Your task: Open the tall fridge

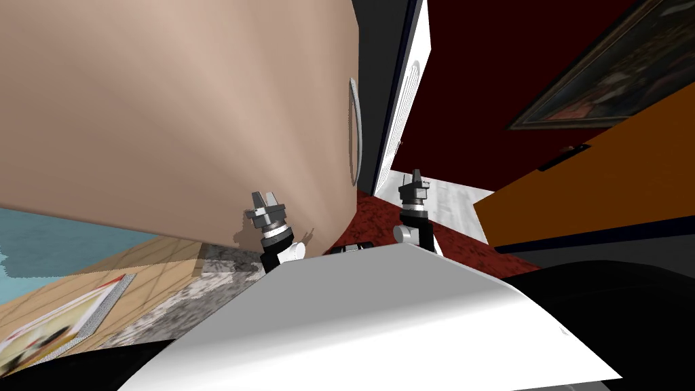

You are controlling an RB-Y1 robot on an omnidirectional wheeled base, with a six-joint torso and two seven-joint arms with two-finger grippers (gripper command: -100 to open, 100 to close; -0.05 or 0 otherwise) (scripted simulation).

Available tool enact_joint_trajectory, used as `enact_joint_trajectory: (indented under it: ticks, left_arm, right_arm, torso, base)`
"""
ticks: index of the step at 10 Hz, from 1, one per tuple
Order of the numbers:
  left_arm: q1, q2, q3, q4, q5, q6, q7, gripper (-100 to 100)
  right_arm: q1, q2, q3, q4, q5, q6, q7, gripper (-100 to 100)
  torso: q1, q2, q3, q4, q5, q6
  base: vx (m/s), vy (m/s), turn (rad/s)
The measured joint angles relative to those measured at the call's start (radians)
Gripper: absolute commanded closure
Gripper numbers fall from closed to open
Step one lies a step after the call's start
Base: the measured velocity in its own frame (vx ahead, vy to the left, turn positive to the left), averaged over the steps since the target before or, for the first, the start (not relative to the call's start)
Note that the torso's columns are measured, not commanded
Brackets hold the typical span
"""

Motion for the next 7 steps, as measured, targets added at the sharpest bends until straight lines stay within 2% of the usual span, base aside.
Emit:
enact_joint_trajectory:
  ticks: [1,2,4,7]
  left_arm:
    - [0.0,0.0,0.0,0.0,0.0,0.0,0.0,0]
    - [0.0,0.0,0.0,0.0,0.0,0.0,0.0,-100]
    - [-0.018,0.046,-0.004,0.016,0.014,0.01,0.005,-100]
    - [-0.063,0.133,-0.023,0.061,0.056,0.033,0.017,-100]
  right_arm:
    - [0.0,0.0,0.0,0.0,0.0,0.0,0.0,0]
    - [0.0,0.0,0.0,0.0,0.0,0.0,0.0,0]
    - [0.0,0.0,0.0,0.0,0.0,0.0,0.0,0]
    - [0.0,0.0,0.0,0.001,0.0,0.0,0.0,0]
  torso:
    - [0.0,0.074,-0.148,0.074,0.0,0.0]
    - [0.0,0.148,-0.295,0.148,0.0,0.0]
    - [0.0,0.191,-0.384,0.19,0.0,0.0]
    - [-0.001,0.194,-0.389,0.194,0.0,0.0]
  base:
    - [0.0,0.0,0.0]
    - [0.003,-0.007,-0.044]
    - [-0.001,-0.02,-0.085]
    - [-0.005,-0.036,-0.096]
